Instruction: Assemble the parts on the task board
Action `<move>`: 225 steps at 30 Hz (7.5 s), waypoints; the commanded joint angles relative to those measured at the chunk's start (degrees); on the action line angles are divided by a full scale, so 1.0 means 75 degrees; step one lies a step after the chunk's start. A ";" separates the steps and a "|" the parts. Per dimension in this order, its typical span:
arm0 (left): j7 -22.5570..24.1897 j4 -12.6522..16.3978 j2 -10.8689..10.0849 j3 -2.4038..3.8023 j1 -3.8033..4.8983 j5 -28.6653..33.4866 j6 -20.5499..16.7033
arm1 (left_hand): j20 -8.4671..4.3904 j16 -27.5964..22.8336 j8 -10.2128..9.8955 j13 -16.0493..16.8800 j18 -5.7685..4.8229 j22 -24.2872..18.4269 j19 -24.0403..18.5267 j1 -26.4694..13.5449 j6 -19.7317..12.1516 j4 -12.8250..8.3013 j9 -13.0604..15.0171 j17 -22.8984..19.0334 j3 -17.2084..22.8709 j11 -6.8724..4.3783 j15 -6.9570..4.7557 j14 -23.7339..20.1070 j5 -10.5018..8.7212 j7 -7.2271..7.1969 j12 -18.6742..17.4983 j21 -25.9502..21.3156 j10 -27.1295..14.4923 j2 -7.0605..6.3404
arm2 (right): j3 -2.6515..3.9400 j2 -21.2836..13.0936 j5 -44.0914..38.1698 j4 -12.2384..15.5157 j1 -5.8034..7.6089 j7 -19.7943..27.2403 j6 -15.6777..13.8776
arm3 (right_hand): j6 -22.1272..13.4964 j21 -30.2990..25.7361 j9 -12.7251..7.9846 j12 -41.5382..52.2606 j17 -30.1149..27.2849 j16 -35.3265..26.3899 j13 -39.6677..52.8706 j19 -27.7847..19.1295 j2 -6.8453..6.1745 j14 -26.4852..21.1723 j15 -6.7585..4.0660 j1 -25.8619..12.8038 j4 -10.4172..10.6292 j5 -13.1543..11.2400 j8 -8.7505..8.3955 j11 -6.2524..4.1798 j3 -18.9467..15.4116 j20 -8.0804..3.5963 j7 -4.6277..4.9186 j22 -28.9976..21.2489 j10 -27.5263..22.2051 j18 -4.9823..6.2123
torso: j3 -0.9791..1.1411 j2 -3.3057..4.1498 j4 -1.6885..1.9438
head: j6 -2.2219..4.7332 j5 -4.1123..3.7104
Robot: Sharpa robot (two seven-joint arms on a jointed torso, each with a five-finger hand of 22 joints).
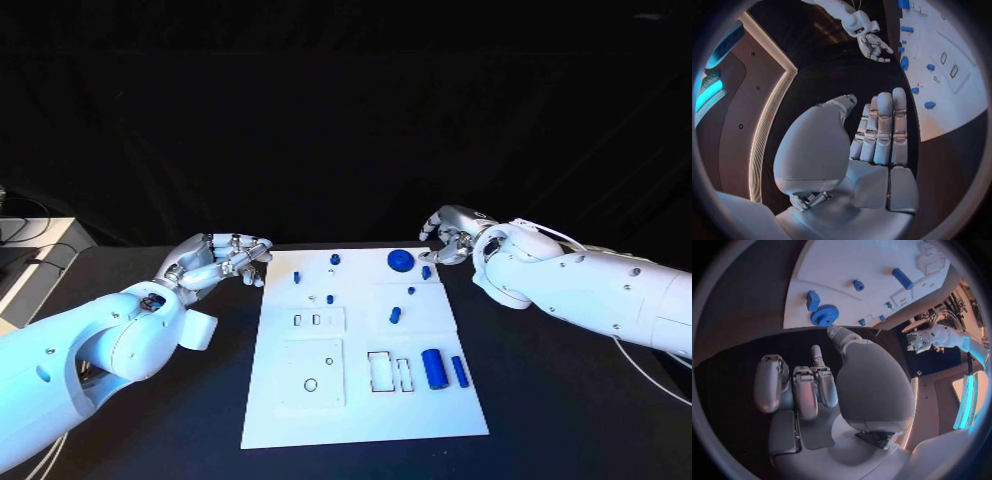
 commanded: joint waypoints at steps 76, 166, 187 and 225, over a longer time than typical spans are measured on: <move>0.0018 0.0009 0.0076 0.0007 0.0001 0.0002 0.0069 | 0.0011 0.0050 -0.0033 0.0021 0.0089 0.0033 -0.0104 0.0006 -0.0031 -0.0037 0.0028 -0.0002 0.0036 0.0006 0.0010 -0.0085 -0.0017 0.0011 0.0006 0.0064 -0.0087 0.0034 | -0.0084 0.1401 0.0133 -0.1475 -0.0187 -0.0238 0.1217 | -0.0016 0.0283 -0.0058 0.0281 0.1951 0.0091 0.2006 0.0142 0.0474 0.0797 0.0105 0.0227 0.0345 -0.0005 0.0202 0.0090 -0.0351 0.0063 0.0037 0.0379 0.0816 -0.0190 | 0.0019 0.0020 0.0039 | -0.0199 0.0017; -0.0048 -0.0031 0.0172 0.0006 0.0003 -0.0043 0.0182 | 0.0019 0.0070 -0.0031 0.0039 0.0091 0.0062 -0.0144 0.0001 -0.0024 -0.0048 0.0047 -0.0007 0.0044 0.0009 0.0013 -0.0100 -0.0021 0.0013 0.0021 0.0107 -0.0093 0.0045 | -0.0082 0.2733 -0.3302 -0.0973 -0.0736 -0.0155 -0.0722 | 0.0373 0.0422 -0.0094 0.0281 0.2003 0.0103 0.2006 0.0202 0.0290 0.0809 -0.0014 0.0245 0.0157 -0.0094 0.0166 -0.0023 0.0256 -0.0057 -0.0076 0.0594 0.0816 -0.0230 | 0.0004 0.0042 0.0086 | -0.0282 0.0191; -0.0078 -0.0061 0.0173 0.0006 0.0002 -0.0058 0.0205 | 0.0024 0.0080 -0.0033 0.0049 0.0092 0.0076 -0.0168 -0.0037 -0.0026 -0.0026 0.0057 -0.0012 0.0038 0.0013 0.0018 -0.0108 -0.0023 0.0017 0.0027 0.0129 -0.0099 0.0056 | -0.0082 0.2688 -0.2802 -0.1054 -0.0736 0.0054 -0.0371 | 0.0104 0.0359 -0.0160 0.0128 0.2003 0.0103 0.1844 0.0176 0.0330 0.0809 0.0112 -0.0602 0.0885 -0.0137 -0.0341 0.0095 -0.0436 0.0068 0.0041 0.0611 0.0651 -0.0220 | 0.0003 0.0040 0.0077 | -0.0305 0.0194; -0.0095 -0.0122 0.0189 0.0006 -0.0001 -0.0074 0.0228 | 0.0025 0.0096 -0.0042 0.0063 0.0098 0.0105 -0.0205 0.0053 -0.0037 -0.0087 0.0075 -0.0023 0.0116 0.0007 0.0011 -0.0127 0.0010 0.0015 0.0029 0.0178 -0.0128 0.0121 | -0.0082 0.2091 -0.2211 -0.0565 -0.0720 0.0113 -0.0324 | 0.0267 0.0380 -0.0105 0.0188 0.2003 0.0103 0.1908 0.0203 0.0711 0.0809 0.0082 -0.1166 0.0929 0.0189 -0.0408 0.0061 -0.0385 0.0044 0.0000 0.0675 0.0716 -0.0229 | 0.0002 0.0031 0.0071 | -0.0324 0.0212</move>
